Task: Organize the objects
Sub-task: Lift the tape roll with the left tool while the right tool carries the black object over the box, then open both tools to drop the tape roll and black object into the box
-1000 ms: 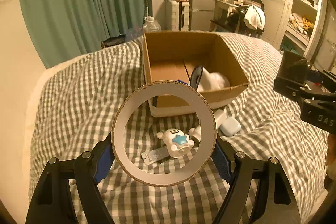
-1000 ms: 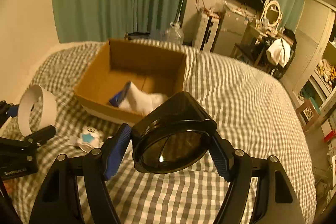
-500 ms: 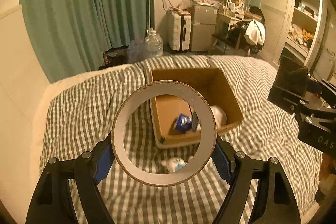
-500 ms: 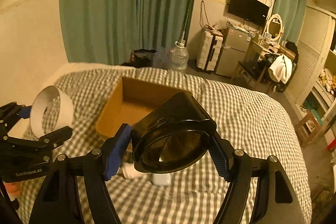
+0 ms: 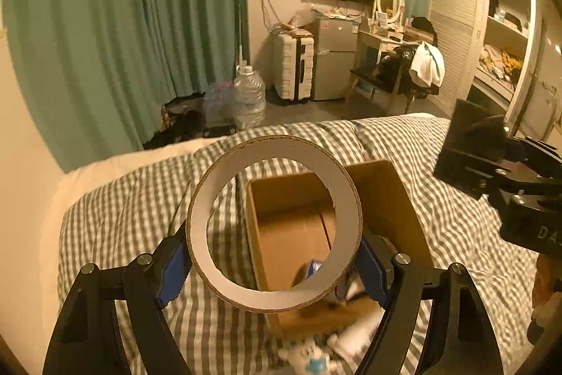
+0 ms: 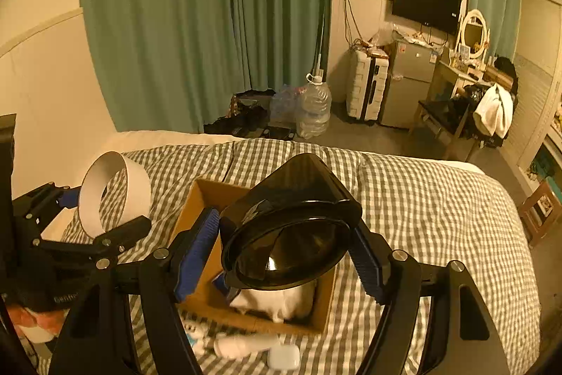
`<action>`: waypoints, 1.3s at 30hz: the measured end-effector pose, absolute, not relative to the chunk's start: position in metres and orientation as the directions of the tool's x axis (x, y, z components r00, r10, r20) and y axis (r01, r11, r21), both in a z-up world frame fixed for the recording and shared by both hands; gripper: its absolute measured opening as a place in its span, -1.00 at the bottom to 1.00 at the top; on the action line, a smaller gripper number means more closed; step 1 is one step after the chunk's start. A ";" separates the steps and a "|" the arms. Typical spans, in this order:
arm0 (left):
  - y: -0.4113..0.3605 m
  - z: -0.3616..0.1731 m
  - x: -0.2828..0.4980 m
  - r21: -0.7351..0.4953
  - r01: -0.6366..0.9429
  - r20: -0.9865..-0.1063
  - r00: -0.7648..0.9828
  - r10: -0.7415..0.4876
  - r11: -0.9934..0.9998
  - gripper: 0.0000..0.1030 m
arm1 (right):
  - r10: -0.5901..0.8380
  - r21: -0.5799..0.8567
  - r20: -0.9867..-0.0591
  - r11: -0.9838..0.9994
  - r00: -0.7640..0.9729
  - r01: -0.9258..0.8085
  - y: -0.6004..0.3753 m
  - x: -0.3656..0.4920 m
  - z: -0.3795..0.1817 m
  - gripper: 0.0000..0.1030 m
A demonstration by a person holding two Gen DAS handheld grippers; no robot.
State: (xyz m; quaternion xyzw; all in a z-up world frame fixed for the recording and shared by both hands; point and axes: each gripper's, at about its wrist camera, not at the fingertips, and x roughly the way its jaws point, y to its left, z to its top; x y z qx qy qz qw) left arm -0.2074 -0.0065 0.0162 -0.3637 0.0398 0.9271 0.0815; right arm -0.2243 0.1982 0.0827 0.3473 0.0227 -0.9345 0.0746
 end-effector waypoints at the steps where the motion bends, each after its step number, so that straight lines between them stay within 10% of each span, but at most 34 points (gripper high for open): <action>1: -0.004 0.011 -0.213 0.019 -0.185 -0.681 -0.722 0.123 -0.982 0.59 | -0.128 0.020 -0.659 -0.988 -0.741 0.152 0.200 -0.234 0.076 0.39; 26: 0.030 -0.079 -0.277 -0.016 -0.357 -0.747 -0.616 0.249 -0.934 0.62 | -0.177 0.131 -0.762 -0.984 -0.622 0.120 0.228 -0.317 -0.045 0.39; 39: 0.004 -0.032 -0.235 -0.062 -0.301 -0.724 -0.643 0.251 -0.952 0.91 | -0.239 0.253 -0.724 -0.965 -0.648 0.073 0.249 -0.290 -0.001 0.73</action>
